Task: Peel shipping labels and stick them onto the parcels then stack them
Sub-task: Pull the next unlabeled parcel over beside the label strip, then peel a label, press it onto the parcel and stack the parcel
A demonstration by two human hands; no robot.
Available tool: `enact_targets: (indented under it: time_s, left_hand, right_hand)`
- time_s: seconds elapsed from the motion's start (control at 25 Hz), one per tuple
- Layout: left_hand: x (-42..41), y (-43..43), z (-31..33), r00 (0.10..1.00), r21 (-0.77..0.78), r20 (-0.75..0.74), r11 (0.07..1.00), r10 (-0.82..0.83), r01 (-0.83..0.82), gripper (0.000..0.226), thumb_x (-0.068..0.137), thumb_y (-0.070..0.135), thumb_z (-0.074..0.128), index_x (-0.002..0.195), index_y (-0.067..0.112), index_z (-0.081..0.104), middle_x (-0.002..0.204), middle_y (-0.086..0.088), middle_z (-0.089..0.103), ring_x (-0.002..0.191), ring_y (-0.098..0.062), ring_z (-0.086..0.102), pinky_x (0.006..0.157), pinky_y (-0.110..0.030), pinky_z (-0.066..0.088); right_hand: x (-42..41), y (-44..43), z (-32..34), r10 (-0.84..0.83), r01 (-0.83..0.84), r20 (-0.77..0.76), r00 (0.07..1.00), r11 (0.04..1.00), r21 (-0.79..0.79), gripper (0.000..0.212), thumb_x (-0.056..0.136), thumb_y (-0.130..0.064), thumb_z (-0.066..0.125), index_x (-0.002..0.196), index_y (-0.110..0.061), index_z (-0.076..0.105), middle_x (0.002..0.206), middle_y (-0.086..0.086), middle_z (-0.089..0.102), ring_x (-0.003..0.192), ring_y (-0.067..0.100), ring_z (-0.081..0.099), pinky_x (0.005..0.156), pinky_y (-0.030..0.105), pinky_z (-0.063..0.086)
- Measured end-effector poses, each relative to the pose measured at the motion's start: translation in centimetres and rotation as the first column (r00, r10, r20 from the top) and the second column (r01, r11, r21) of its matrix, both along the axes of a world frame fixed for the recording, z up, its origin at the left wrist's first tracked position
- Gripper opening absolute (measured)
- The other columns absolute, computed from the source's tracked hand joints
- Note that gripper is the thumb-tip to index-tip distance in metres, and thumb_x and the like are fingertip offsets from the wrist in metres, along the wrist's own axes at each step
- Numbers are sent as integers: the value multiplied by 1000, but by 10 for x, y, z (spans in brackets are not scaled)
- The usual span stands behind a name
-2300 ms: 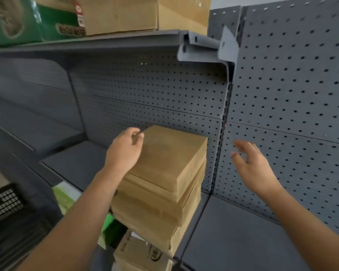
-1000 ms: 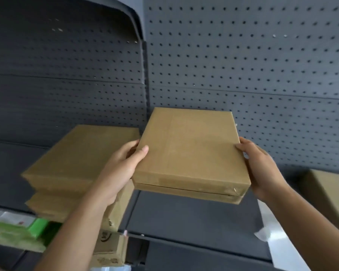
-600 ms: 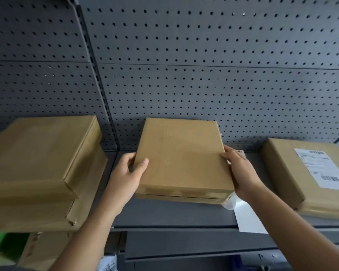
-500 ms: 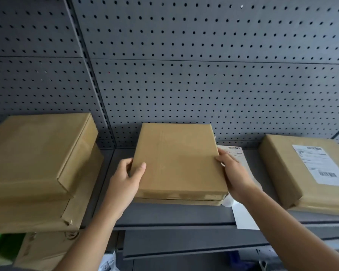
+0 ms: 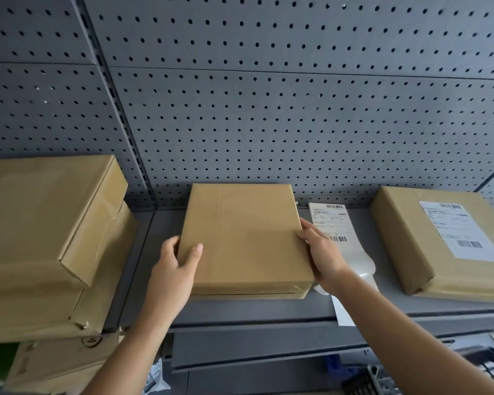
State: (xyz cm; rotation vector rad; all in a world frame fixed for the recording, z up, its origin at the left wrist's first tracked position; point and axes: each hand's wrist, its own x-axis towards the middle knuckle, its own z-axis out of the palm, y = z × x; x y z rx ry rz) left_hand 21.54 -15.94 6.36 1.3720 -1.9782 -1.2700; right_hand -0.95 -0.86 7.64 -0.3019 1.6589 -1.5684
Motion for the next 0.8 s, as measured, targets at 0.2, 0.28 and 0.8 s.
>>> enact_targets:
  time_s: [0.2, 0.28, 0.8]
  left_hand:
    - [6, -2, 5, 997, -54, 69, 998, -17, 20, 64, 99, 53, 49, 152, 21, 36, 141, -5, 58, 108, -19, 62, 84, -37, 50]
    - [3, 0, 13, 996, -157, 75, 986, -38, 49, 63, 100, 51, 48, 154, 22, 33, 157, -3, 44, 137, -26, 49, 104, -46, 45]
    - [-104, 80, 52, 866, -421, 128, 764, -483, 489, 38, 103, 37, 50, 140, 29, 49, 145, 16, 53, 123, -13, 57, 96, -27, 43]
  right_hand:
    - [-16, 16, -5, -10, 68, -350, 937, 986, 153, 37, 103, -25, 49, 140, -28, 54, 141, -7, 57, 127, 8, 51, 103, 24, 38]
    - [-35, 38, -9, 112, 116, -630, 769, 944, 310, 40, 102, -24, 49, 143, -26, 51, 147, -6, 50, 133, 11, 46, 105, 26, 35]
    - [-68, 106, -37, 89, 288, -629, 773, 834, 471, 39, 94, -20, 64, 133, -20, 55, 118, 1, 54, 83, 9, 57, 66, 19, 47]
